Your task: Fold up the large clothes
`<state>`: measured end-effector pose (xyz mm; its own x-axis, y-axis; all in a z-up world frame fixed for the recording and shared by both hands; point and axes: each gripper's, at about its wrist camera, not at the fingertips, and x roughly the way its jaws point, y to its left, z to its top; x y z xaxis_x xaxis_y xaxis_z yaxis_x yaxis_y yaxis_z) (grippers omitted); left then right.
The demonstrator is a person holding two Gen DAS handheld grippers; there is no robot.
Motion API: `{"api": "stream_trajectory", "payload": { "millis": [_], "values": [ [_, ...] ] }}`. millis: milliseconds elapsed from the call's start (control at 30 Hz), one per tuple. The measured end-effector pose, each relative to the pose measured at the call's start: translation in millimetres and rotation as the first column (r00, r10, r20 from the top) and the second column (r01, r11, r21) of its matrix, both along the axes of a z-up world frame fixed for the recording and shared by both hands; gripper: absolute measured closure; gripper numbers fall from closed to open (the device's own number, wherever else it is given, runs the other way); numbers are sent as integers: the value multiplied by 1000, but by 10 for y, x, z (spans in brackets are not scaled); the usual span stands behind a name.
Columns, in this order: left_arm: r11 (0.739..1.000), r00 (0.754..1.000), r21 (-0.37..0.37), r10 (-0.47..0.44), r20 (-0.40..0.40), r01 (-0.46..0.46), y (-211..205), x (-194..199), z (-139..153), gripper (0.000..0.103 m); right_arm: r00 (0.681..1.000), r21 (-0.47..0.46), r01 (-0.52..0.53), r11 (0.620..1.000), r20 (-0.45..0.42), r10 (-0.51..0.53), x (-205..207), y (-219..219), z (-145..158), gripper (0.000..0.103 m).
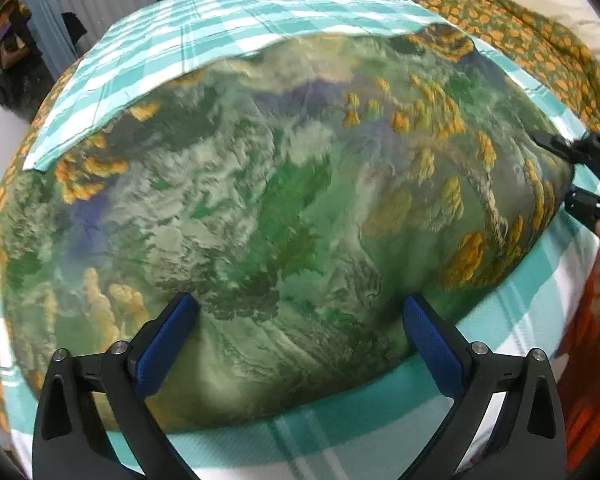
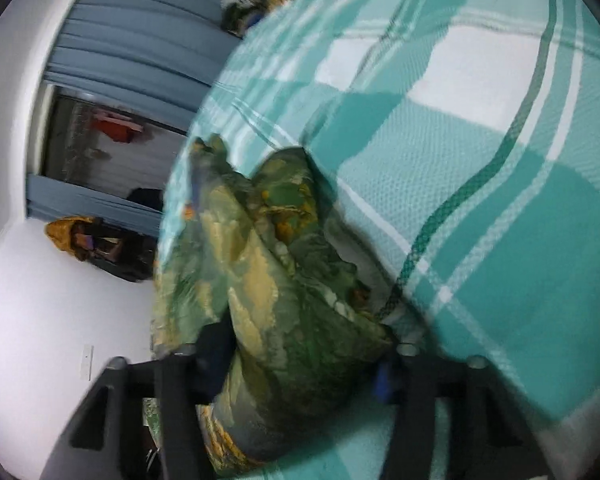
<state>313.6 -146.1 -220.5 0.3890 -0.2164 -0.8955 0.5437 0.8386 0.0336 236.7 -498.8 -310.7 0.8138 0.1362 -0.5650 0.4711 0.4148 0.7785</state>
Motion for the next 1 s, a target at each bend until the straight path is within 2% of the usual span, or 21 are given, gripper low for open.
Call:
{"api": "stream_trajectory", "payload": {
  "millis": [100, 133, 200, 233, 333, 367, 400, 467, 533, 567, 667, 700, 733, 767, 833, 900, 1000],
  "values": [
    [995, 1000, -103, 3, 0, -3, 0, 119, 452, 1, 997, -149, -54, 987, 53, 63, -6, 132, 340, 68],
    [988, 1000, -154, -5, -1, 4, -26, 177, 669, 1, 993, -223, -81, 971, 68, 98, 27, 217, 500, 69],
    [967, 999, -250, -52, 5, 51, -133, 274, 1147, 1, 982, -359, -123, 925, 87, 165, 51, 385, 794, 69],
    [958, 997, -274, -82, 12, 82, -204, 297, 1318, 1, 977, -411, -139, 901, 95, 193, 67, 473, 906, 69],
    [937, 978, -285, -207, 17, 203, -558, 323, 1763, 1, 946, -570, -193, 798, 106, 305, 96, 821, 1252, 69],
    [931, 968, -273, -252, 1, 243, -673, 320, 1827, 1, 935, -612, -210, 763, 103, 340, 119, 954, 1336, 69],
    [924, 954, -256, -298, -17, 284, -796, 299, 1871, 1, 916, -668, -231, 707, 95, 390, 146, 1144, 1440, 70],
    [919, 932, -188, -360, -40, 347, -1020, 262, 1887, 1, 885, -734, -261, 627, 76, 458, 202, 1411, 1558, 70],
    [925, 927, -99, -372, -42, 366, -1137, 232, 1822, 1, 858, -777, -285, 561, 54, 510, 173, 1657, 1589, 70],
    [930, 929, -23, -369, -38, 368, -1189, 219, 1747, 1, 836, -802, -303, 514, 35, 548, 186, 1820, 1597, 71],
    [931, 939, 129, -342, -28, 342, -1204, 234, 1529, 3, 796, -835, -329, 440, 5, 606, 143, 2098, 1588, 73],
    [930, 943, 160, -330, -32, 331, -1180, 251, 1443, 19, 787, -842, -335, 422, -3, 618, 115, 2161, 1572, 73],
    [930, 947, 177, -319, -44, 321, -1148, 269, 1366, 52, 780, -847, -338, 410, -8, 626, 84, 2189, 1540, 73],
    [936, 952, 177, -296, -72, 305, -1093, 316, 1271, 65, 771, -853, -341, 396, -12, 637, 83, 2223, 1531, 74],
    [959, 964, 118, -247, -98, 257, -941, 421, 1196, 77, 762, -851, -352, 390, -18, 647, 77, 2254, 1515, 74],
    [976, 975, 68, -200, -103, 207, -786, 511, 1204, 79, 758, -843, -364, 396, -21, 652, 17, 2258, 1493, 74],
    [986, 983, 19, -162, -88, 164, -519, 659, 1327, 80, 743, -832, -376, 408, -7, 670, -59, 2217, 1572, 72]
  ]
}}
